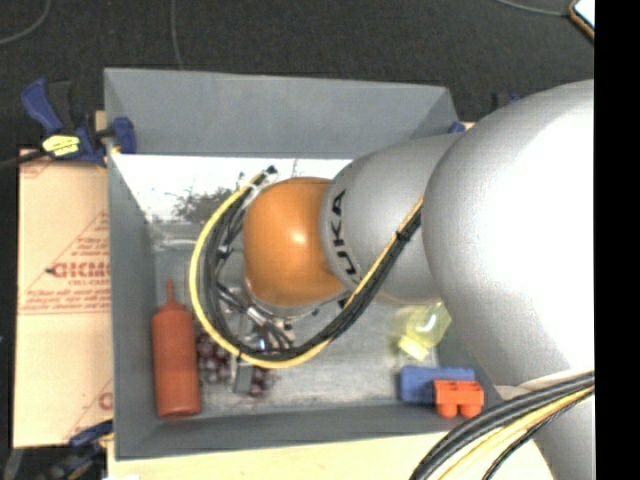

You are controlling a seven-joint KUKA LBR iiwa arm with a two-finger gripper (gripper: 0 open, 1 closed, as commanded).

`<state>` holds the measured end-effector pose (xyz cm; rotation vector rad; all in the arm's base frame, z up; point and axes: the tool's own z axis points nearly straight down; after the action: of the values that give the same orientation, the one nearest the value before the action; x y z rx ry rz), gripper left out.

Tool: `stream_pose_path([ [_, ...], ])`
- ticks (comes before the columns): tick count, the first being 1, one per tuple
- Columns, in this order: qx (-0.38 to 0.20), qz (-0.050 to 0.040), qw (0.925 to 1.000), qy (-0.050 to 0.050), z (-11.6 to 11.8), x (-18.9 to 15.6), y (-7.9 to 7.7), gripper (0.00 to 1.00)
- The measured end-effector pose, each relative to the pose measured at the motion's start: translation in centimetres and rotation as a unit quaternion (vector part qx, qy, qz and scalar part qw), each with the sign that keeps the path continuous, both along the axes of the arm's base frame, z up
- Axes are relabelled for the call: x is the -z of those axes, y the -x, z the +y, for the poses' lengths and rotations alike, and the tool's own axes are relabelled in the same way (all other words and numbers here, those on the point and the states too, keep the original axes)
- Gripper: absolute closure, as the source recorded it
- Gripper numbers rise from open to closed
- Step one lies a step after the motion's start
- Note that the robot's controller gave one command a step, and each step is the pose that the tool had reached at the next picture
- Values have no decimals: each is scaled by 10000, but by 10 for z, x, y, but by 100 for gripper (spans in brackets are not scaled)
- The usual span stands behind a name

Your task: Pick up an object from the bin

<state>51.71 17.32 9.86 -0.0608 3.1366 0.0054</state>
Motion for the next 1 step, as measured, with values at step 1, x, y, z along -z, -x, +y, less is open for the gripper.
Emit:
stream_pose_path([
  [1,-2190,-146,9756,38,14,25,31,0],
])
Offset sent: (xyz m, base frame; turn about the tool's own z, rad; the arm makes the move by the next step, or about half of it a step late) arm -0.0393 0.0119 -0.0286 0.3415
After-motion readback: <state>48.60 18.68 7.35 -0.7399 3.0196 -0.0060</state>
